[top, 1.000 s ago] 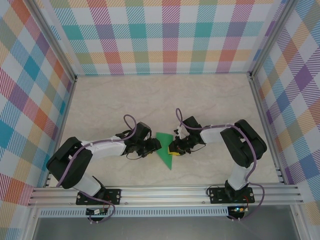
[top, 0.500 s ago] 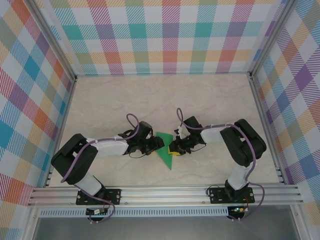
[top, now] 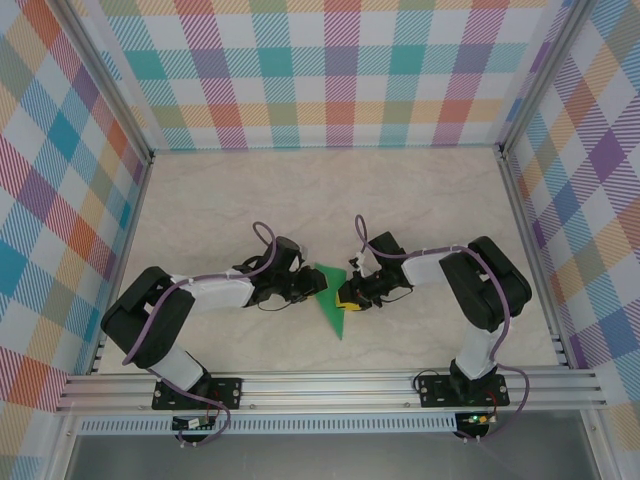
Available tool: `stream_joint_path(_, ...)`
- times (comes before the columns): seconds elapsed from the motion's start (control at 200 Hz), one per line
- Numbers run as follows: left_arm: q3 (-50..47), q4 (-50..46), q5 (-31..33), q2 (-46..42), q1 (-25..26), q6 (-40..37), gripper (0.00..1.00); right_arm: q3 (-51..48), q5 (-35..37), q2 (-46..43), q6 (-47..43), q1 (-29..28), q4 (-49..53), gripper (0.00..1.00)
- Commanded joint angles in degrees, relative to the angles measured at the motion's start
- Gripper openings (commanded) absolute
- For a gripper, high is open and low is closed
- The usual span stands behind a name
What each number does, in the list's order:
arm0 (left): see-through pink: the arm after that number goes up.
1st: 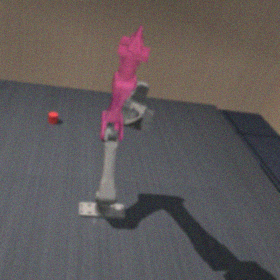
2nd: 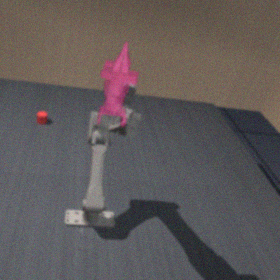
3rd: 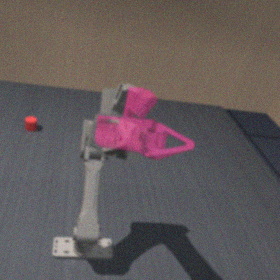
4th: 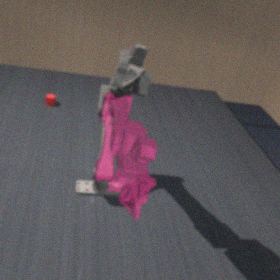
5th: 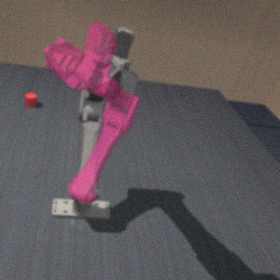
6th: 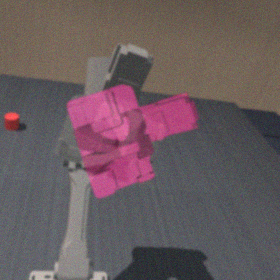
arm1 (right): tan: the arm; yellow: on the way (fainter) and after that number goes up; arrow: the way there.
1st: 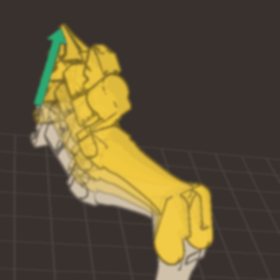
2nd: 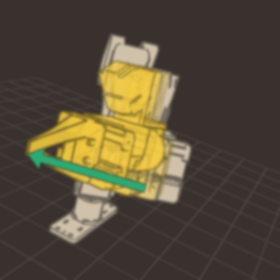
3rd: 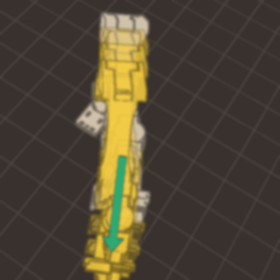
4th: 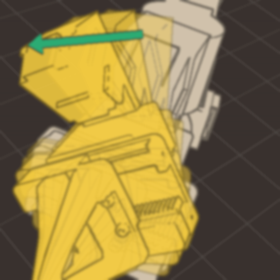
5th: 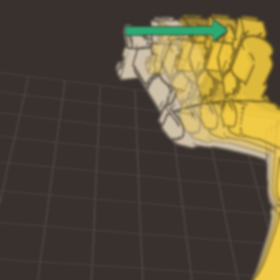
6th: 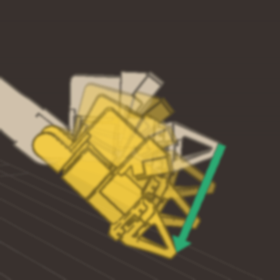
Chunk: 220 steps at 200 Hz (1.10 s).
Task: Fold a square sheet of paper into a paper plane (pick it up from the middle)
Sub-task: Fold the wing for the fifth time at the center of the table.
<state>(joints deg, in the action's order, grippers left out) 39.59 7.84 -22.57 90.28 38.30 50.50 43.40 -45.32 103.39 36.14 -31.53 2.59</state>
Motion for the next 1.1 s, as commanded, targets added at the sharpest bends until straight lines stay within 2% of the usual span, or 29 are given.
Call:
stream_joint_path(0.0,0.91,-0.32,-2.40,0.25,-1.11,-2.42,0.18,-1.30,9.19,2.37,0.00,-0.82,0.84,0.20)
stream_joint_path(0.23,1.62,-3.98,-0.61,-0.79,-1.13,-1.88,0.00,0.98,12.33,-5.30,0.26,-0.84,4.86,0.26)
stream_joint_path(0.37,1.65,-5.47,1.38,-1.17,-1.08,0.65,0.00,0.31,20.54,-12.44,0.64,-0.97,10.12,0.29)
stream_joint_path(0.565,1.70,-5.05,0.95,-0.81,-0.86,2.94,0.00,-6.56,29.76,-24.14,1.17,-2.61,11.04,0.39)
stream_joint_path(0.665,1.80,-4.89,0.83,-0.89,-0.78,4.11,0.00,-9.69,35.33,-29.21,-1.32,-7.54,8.98,0.46)
stream_joint_path(0.835,2.81,-6.74,1.29,-0.76,-0.73,4.63,0.00,-12.07,48.05,-32.28,-5.97,-19.39,5.09,0.48)
stream_joint_path(0.93,2.92,-6.96,1.40,-0.89,-0.69,4.85,0.00,-13.55,52.89,-33.80,-7.90,-25.06,0.20,0.50)
stream_joint_path(1.095,3.35,-7.45,1.41,-0.90,-0.64,4.75,0.00,-11.14,62.48,-28.83,-12.86,-31.99,-0.87,0.48)
